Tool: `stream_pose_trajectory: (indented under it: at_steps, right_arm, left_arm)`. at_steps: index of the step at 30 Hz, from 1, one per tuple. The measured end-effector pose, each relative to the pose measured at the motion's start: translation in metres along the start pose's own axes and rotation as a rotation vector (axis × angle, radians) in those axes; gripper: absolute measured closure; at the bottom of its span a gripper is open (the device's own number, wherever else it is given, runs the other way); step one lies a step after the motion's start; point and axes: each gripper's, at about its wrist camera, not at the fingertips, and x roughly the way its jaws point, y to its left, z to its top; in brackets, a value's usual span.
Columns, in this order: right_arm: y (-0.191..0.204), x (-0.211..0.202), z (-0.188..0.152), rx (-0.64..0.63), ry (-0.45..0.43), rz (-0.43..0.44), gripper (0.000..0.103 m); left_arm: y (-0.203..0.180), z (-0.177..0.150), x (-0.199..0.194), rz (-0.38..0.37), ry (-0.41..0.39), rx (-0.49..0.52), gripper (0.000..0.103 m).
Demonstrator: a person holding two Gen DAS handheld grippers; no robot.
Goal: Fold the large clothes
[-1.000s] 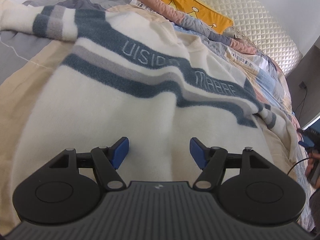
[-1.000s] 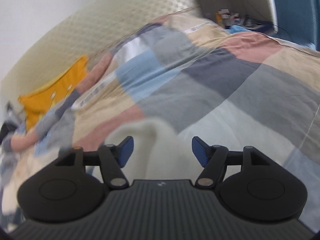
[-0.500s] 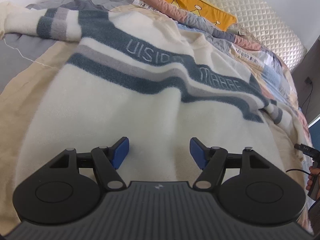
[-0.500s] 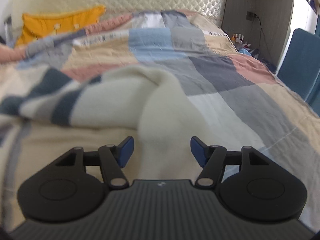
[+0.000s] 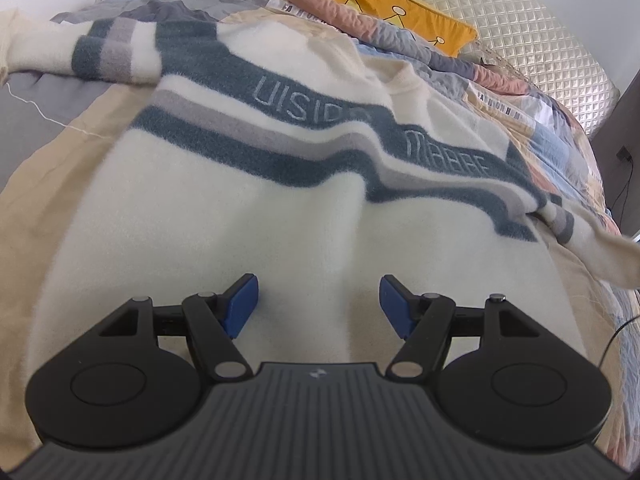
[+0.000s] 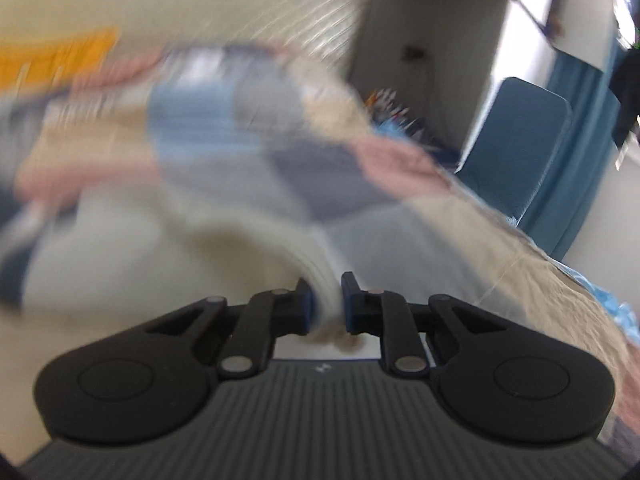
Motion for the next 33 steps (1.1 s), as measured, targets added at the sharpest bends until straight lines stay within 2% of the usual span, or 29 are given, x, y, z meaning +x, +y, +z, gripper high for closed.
stream_pose_trajectory:
  at_steps: [3,5,9,13,15,20,22,25,28,33]
  right_arm:
    - [-0.033,0.004,0.032,0.17,-0.047,0.014,0.085]
    - [-0.045,0.013,0.046,0.222,-0.044,0.018,0.085]
    - [-0.052,0.047,0.056,0.247,0.044,0.034,0.085]
    - [-0.057,0.087,0.037,0.327,0.179,0.051,0.083]
    - [-0.06,0.099,0.023,0.349,0.195,0.036,0.078]
    - [-0.077,0.109,-0.007,0.399,0.227,-0.019,0.077]
    - [-0.082,0.105,-0.011,0.412,0.24,-0.014,0.077]
    - [-0.075,0.085,-0.008,0.374,0.243,0.063,0.077]
    - [-0.06,0.052,-0.002,0.302,0.228,0.138,0.077]
    - [-0.029,-0.02,0.001,0.319,0.26,0.314,0.076]
  left_arm:
    - [0.001,0.002,-0.003,-0.008,0.01,-0.017,0.031]
    - [0.003,0.005,-0.004,-0.015,0.018,-0.035,0.031]
    - [0.007,0.009,-0.006,-0.023,0.016,-0.072,0.031]
    - [0.01,0.016,-0.008,-0.043,0.037,-0.091,0.031]
    - [0.012,0.021,-0.011,-0.052,0.028,-0.095,0.031]
    - [0.017,0.029,-0.017,-0.052,0.01,-0.125,0.031]
    - [0.02,0.03,-0.018,-0.042,0.005,-0.132,0.031]
    - [0.026,0.03,-0.021,-0.04,-0.005,-0.147,0.031]
    - [0.026,0.024,-0.024,-0.07,-0.001,-0.145,0.031]
    - [0.025,0.016,-0.033,-0.066,-0.021,-0.126,0.031]
